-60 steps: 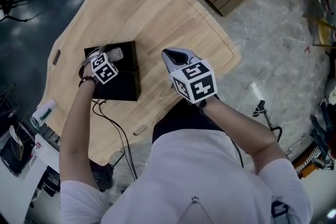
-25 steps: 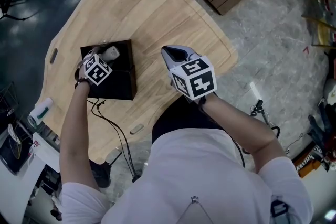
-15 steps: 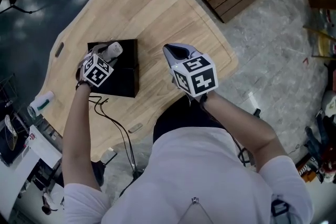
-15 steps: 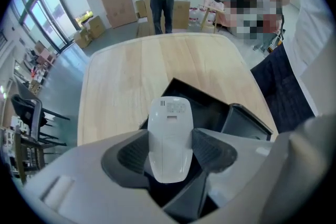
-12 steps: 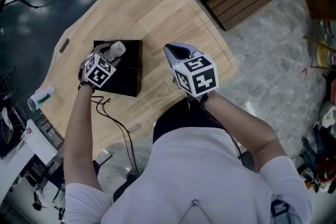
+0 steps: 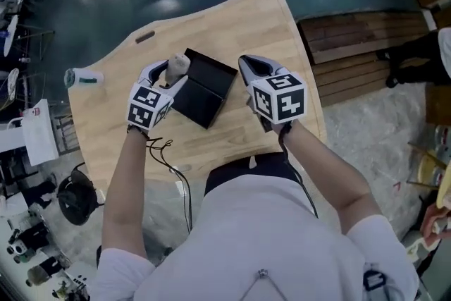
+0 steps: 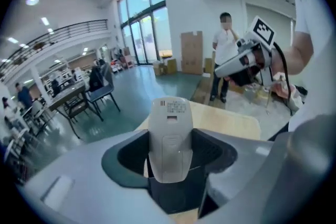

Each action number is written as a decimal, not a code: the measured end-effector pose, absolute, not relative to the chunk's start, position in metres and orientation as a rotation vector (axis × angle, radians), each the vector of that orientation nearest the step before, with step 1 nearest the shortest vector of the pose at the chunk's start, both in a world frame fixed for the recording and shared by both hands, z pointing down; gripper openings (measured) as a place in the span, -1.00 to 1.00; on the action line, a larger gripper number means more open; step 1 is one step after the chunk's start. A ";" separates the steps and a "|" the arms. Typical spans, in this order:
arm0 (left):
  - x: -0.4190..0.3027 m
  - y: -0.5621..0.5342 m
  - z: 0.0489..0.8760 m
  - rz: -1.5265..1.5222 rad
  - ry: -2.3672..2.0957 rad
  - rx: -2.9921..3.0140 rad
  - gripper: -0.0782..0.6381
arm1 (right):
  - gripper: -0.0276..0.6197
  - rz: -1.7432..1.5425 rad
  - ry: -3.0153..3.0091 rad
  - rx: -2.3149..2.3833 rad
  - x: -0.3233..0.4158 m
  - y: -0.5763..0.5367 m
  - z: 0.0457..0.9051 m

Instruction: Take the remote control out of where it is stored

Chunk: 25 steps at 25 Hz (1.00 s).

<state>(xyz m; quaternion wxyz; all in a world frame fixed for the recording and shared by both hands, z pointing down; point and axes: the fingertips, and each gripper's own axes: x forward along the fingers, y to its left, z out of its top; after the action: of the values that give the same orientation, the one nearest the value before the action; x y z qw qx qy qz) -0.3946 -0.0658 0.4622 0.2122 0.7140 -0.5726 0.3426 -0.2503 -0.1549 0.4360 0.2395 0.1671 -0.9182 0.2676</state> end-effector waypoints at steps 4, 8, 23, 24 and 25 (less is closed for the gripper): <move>-0.422 -0.033 0.391 0.652 -1.929 1.851 -0.03 | -0.83 0.609 -2.609 0.285 -0.303 -0.140 0.396; -0.438 0.011 0.343 0.422 -2.126 1.733 -0.02 | -0.83 0.539 -2.659 0.174 -0.336 -0.108 0.366; -0.476 0.102 0.287 0.071 -2.432 1.470 -0.02 | -0.83 0.280 -2.729 0.024 -0.405 -0.052 0.331; -0.478 0.103 0.287 0.063 -2.435 1.467 -0.03 | -0.83 0.273 -2.731 0.028 -0.406 -0.052 0.329; -0.479 0.103 0.287 0.056 -2.438 1.464 -0.02 | -0.83 0.268 -2.733 0.033 -0.406 -0.052 0.328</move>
<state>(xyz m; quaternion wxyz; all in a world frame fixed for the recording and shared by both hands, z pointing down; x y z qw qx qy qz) -0.4786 0.1032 0.2869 0.1480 0.5089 -0.8478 0.0194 -0.4064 -0.0523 0.3280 0.1962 0.0116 -0.9758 0.0957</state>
